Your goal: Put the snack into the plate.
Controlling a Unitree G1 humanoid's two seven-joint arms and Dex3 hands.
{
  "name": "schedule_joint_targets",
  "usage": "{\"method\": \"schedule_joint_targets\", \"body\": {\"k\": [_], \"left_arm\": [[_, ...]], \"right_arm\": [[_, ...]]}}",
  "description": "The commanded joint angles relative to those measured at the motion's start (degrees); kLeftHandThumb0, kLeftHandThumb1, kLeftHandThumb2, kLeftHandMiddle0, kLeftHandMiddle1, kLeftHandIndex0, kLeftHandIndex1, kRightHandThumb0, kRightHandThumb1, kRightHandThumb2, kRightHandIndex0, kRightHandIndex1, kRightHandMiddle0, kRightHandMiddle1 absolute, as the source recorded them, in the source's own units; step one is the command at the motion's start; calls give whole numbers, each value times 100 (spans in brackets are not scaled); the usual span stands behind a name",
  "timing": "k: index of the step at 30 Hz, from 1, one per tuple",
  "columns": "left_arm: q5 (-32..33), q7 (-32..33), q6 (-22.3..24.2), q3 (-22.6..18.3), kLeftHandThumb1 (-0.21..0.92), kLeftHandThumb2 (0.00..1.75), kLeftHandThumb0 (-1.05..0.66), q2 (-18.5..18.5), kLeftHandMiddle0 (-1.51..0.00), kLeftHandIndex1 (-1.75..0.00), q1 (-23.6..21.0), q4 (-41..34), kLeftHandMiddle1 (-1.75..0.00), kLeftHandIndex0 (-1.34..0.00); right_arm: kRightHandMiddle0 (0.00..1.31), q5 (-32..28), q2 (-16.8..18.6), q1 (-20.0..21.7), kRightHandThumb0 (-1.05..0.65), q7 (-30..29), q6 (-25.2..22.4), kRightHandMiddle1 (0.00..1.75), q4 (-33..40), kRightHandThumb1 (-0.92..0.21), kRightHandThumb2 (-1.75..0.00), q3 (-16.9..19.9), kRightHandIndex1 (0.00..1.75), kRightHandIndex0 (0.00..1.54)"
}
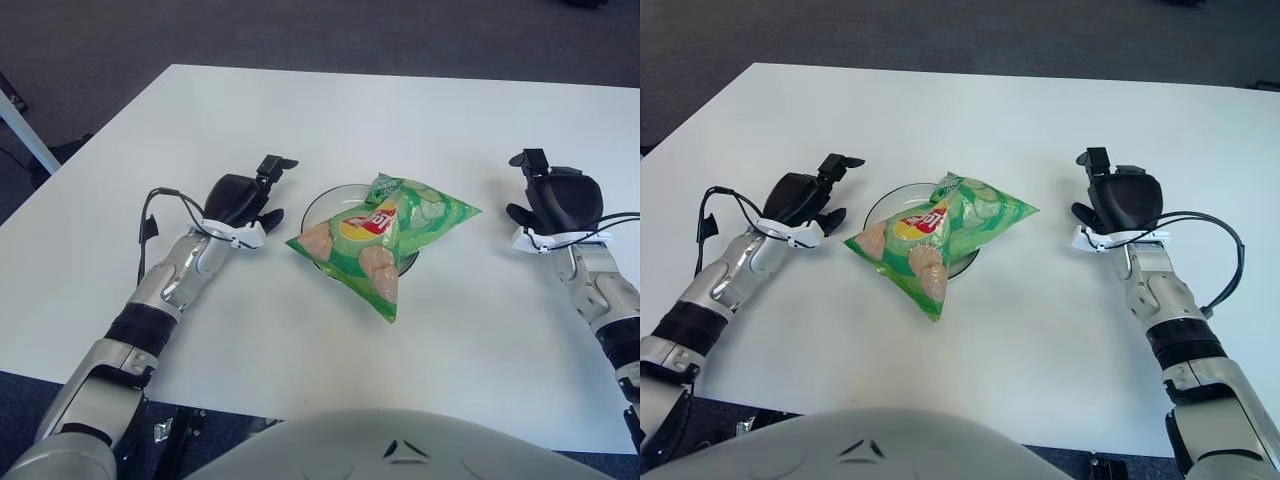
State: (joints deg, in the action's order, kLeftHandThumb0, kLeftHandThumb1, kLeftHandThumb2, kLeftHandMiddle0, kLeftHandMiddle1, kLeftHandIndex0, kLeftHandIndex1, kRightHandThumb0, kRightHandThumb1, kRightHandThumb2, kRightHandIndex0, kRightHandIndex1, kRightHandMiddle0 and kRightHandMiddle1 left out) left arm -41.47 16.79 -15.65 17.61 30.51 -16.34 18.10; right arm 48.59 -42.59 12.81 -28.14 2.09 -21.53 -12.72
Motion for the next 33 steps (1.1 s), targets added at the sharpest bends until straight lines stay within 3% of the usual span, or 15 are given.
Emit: {"method": "schedule_joint_targets", "body": {"k": [1,23,33], "left_arm": [[-324,-166,55,286,28,149,-18,91,-124,-122,357,342,-175,0],[-250,-170,58,315,28,156,-18,116,-122,-124,337,349,-175,0],[6,-178,-176,238,30,153,-20,70,-126,-128,322,419,-175,-2]], "right_arm": [[3,-14,139,-539,60,333,-15,122,-297,-4,-166,-236,175,85],[11,-159,158,-551,58,210,225,125,-347,-6,-163,-147,175,83],[28,-908,473,-623,59,121,559,128,-342,-5,-164,298,175,83]]}}
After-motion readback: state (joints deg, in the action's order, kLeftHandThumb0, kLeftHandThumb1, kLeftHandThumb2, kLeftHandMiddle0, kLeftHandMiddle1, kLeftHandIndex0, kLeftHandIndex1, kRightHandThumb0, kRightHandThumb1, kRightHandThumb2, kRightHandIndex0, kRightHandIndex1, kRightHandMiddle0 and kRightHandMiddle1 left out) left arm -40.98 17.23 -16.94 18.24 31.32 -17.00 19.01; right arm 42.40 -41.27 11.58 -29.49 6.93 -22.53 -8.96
